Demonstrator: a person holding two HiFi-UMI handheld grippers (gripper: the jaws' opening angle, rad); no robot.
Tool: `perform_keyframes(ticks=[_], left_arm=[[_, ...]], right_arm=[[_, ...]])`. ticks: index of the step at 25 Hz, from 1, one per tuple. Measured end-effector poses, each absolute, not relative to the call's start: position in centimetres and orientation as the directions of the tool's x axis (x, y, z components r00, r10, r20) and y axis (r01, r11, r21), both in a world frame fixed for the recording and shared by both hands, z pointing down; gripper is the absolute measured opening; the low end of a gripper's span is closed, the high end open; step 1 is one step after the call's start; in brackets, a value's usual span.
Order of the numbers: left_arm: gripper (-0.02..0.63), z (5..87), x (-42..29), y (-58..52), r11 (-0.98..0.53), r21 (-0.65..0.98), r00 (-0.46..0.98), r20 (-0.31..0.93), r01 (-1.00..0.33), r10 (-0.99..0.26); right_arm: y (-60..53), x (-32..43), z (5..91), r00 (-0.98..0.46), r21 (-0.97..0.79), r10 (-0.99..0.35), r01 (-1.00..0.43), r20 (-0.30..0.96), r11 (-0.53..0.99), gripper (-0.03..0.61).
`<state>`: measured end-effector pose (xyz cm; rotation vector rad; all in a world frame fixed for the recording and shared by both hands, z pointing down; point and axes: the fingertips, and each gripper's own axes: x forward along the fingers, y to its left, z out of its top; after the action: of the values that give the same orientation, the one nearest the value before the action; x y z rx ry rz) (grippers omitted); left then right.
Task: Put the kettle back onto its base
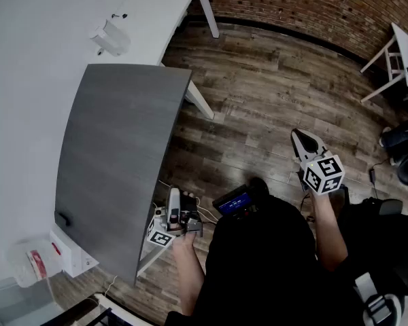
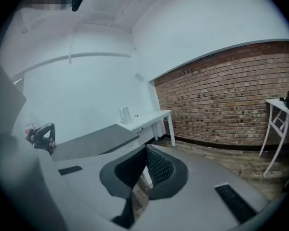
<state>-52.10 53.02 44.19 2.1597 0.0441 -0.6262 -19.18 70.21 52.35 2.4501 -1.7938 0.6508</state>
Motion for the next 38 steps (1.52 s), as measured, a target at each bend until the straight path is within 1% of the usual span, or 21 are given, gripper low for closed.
perform_keyframes(ticks=[4,7,12,16,19,22,24,28,32,35,38], left_arm=[[0.017,45.2,-55.3,51.0,-0.598,0.757,0.852,-0.472,0.261,-0.226],[0.017,45.4,-57.4,50.0,-0.576,0.771,0.832,-0.489,0.271,-0.263],[0.016,45.4,-59.2,48.7,-0.599,0.753,0.827,-0.501,0.271,-0.256],[0.017,46.1,-60.5,47.8,-0.593,0.758,0.834,-0.493,0.272,-0.248],[0.017,46.4,-59.9,47.5,-0.585,0.766,0.855,-0.468,0.266,-0.224],[0.017,46.7,-58.0,48.1,-0.595,0.762,0.895,-0.419,0.257,-0.15],[0.017,46.7,-56.7,48.8,-0.607,0.751,0.916,-0.39,0.259,-0.091],[0.018,46.2,-54.7,50.7,-0.62,0.727,0.931,-0.365,0.295,0.014],[0.018,45.7,-52.9,52.9,-0.639,0.699,0.937,-0.33,0.322,0.112],[0.018,45.5,-52.0,54.6,-0.652,0.685,0.941,-0.303,0.326,0.152],[0.018,45.6,-51.2,55.3,-0.666,0.679,0.947,-0.282,0.31,0.154]], right_arm=[[66.5,-22.1,50.8,0.212,-0.198,-0.921,-0.938,0.327,-0.286,0.017],[64.2,-24.4,49.0,0.186,-0.148,-0.932,-0.959,0.312,-0.241,0.017],[61.7,-27.4,47.5,0.16,-0.065,-0.933,-0.98,0.323,-0.19,0.017],[61.4,-29.7,47.3,0.169,-0.038,-0.926,-0.98,0.339,-0.193,0.017],[62.2,-30.8,47.1,0.18,-0.033,-0.919,-0.978,0.35,-0.204,0.017],[63.2,-31.7,46.7,0.154,-0.102,-0.934,-0.975,0.323,-0.196,0.017],[63.4,-32.7,46.5,0.1,-0.176,-0.948,-0.972,0.301,-0.158,0.018],[63.5,-35.6,46.7,-0.031,-0.311,-0.954,-0.948,0.298,-0.066,0.018],[63.5,-37.1,47.5,-0.131,-0.457,-0.951,-0.889,0.279,-0.012,0.018],[63.9,-37.0,48.3,-0.175,-0.54,-0.949,-0.841,0.263,0.005,0.018],[63.7,-36.1,48.6,-0.212,-0.606,-0.955,-0.795,0.206,0.046,0.018]])
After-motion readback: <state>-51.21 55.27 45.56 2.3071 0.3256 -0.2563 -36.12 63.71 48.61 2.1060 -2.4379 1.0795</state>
